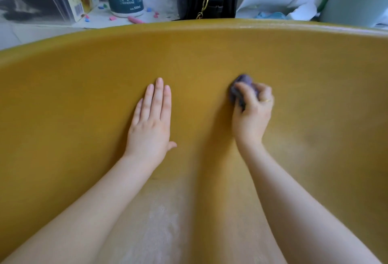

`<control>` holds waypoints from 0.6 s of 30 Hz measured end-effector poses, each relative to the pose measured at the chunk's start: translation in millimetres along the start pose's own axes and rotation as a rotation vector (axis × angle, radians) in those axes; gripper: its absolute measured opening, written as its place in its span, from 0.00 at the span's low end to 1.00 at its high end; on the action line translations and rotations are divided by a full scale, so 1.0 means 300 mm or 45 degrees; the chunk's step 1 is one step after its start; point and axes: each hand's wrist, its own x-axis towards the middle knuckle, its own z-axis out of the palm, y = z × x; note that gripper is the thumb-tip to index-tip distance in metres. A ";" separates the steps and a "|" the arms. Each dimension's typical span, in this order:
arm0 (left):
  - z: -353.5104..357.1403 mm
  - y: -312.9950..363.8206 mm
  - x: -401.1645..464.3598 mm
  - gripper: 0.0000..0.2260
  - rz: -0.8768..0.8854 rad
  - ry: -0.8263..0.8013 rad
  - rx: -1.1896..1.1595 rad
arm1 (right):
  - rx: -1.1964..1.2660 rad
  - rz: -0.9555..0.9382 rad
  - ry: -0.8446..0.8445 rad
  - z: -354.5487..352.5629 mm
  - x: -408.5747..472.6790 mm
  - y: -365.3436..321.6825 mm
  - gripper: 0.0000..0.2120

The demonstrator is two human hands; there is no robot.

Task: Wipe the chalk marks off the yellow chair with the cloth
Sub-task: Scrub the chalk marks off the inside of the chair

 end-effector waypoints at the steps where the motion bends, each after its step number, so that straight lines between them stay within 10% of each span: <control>1: 0.003 -0.009 -0.023 0.62 -0.003 0.008 0.040 | 0.019 -0.075 -0.092 0.012 -0.069 -0.020 0.13; 11: -0.035 -0.097 -0.255 0.67 -0.112 -0.423 0.341 | 0.027 -0.735 -0.620 -0.003 -0.295 -0.081 0.11; 18: -0.007 -0.157 -0.325 0.68 -0.149 -0.530 0.447 | -0.040 -0.157 -0.217 0.036 -0.126 -0.058 0.14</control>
